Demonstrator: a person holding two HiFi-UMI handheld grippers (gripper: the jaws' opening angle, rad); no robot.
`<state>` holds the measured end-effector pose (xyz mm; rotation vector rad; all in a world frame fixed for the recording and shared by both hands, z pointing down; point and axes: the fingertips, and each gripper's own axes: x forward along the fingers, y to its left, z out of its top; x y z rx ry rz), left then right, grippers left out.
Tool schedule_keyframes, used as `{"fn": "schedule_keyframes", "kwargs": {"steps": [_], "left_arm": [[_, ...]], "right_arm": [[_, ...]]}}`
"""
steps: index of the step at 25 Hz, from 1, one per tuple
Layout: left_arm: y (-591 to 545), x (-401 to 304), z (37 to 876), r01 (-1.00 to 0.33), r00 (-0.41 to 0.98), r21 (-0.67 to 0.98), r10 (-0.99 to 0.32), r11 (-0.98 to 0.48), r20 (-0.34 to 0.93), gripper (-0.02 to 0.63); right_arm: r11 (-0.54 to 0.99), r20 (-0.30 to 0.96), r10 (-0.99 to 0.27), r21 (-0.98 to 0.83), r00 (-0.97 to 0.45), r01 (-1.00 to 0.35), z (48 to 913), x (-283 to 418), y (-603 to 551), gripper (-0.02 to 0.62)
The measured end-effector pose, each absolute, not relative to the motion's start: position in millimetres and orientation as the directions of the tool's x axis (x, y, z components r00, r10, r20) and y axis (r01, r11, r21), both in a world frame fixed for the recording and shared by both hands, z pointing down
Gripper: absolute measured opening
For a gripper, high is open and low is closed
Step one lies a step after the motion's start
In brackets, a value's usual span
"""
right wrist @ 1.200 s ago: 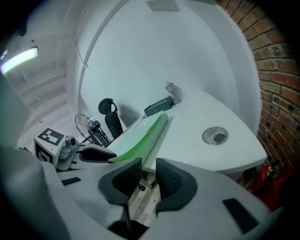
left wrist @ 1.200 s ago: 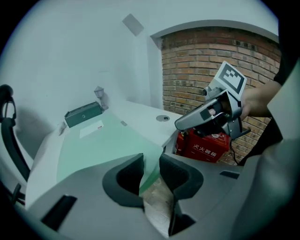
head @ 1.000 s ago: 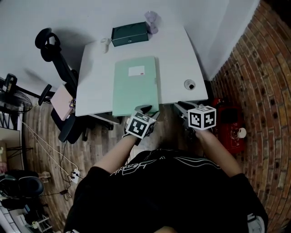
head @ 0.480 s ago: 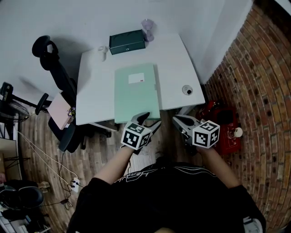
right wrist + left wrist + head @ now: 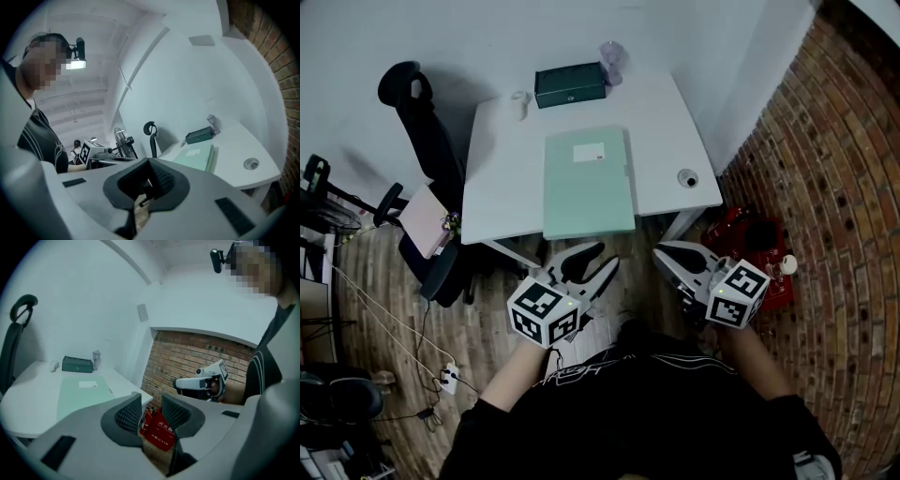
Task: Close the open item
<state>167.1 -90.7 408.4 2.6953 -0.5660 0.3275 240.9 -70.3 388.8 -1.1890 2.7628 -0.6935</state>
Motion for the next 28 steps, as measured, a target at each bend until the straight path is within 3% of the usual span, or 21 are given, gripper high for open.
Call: {"fn": "schedule_keyframes", "kwargs": {"steps": [3,7,16,28], "left_arm": [[-63,150,382,-0.389,0.917,0.328,-0.328,-0.861,0.229,0.079],[-33,128,353,-0.359,0.932,0.303,-0.321,-0.883,0.17,0.051],[7,93,331,-0.366,0.929,0.246,-0.338,-0.897,0.15,0.044],[-1,70,346,-0.431,0.901,0.253,-0.4,-0.866,0.164,0.044]], "right_arm": [[0.622,0.076,-0.702,-0.418,-0.708,-0.662,373,228,-52,0.002],[0.649,0.044,-0.707,-0.358,-0.706,-0.672,355,211,-27,0.002],[0.68,0.033,-0.706,-0.25,-0.708,-0.69,339,186,9,0.002],[0.691,0.05,-0.683,-0.28,-0.729,-0.667,346,165,13,0.002]]}}
